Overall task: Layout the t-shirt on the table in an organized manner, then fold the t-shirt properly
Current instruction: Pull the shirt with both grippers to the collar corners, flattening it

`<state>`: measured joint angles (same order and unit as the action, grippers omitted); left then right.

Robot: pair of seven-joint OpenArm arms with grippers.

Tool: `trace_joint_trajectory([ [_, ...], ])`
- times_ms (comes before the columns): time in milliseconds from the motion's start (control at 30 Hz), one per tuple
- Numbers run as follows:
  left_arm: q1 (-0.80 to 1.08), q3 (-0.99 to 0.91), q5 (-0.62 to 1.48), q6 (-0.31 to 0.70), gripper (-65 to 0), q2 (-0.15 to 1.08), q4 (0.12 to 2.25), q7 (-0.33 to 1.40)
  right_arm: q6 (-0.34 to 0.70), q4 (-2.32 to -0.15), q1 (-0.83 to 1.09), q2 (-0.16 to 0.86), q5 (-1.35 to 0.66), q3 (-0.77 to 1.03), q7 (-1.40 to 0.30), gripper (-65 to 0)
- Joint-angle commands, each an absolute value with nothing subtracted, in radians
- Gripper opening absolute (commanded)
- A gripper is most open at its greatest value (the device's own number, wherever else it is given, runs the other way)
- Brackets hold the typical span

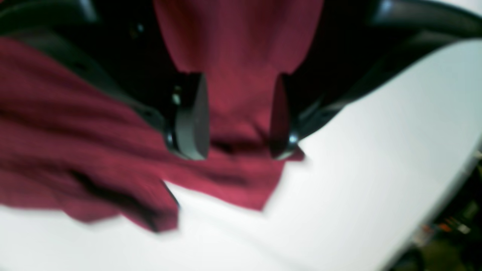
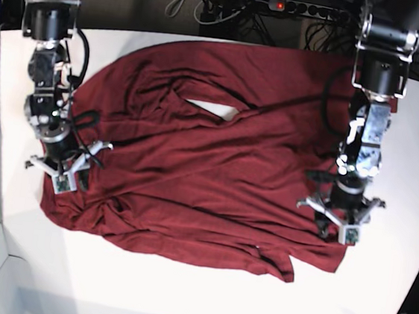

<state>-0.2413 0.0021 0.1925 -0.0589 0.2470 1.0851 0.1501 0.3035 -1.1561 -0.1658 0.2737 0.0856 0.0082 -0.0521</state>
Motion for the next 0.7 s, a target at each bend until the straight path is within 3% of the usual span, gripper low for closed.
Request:
trace_joint_trajectory([
  [0, -0.249, -0.002, 0.197, -0.067, -38.8, 0.257, 1.096, 0.131, 0.298, -1.176, -0.171, 0.274, 0.077, 0.013, -0.030, -53.2],
  [300, -0.278, -0.001, 0.197, -0.067, -38.8, 0.252, 0.865, 0.127, 0.300, -1.035, -0.194, 0.251, 0.082, 0.107, -0.030, -53.2],
  [533, -0.409, -0.001, 0.194, -0.067, -38.8, 0.251, 0.684, 0.125, 0.300, -0.757, -0.338, 0.329, 0.077, 0.108, -0.022, -53.5],
  [667, -0.447, 0.004, 0.197, -0.065, -38.8, 0.251, 0.653, 0.097, 0.300, -0.708, -0.378, 0.366, 0.077, 0.128, -0.022, -53.5],
])
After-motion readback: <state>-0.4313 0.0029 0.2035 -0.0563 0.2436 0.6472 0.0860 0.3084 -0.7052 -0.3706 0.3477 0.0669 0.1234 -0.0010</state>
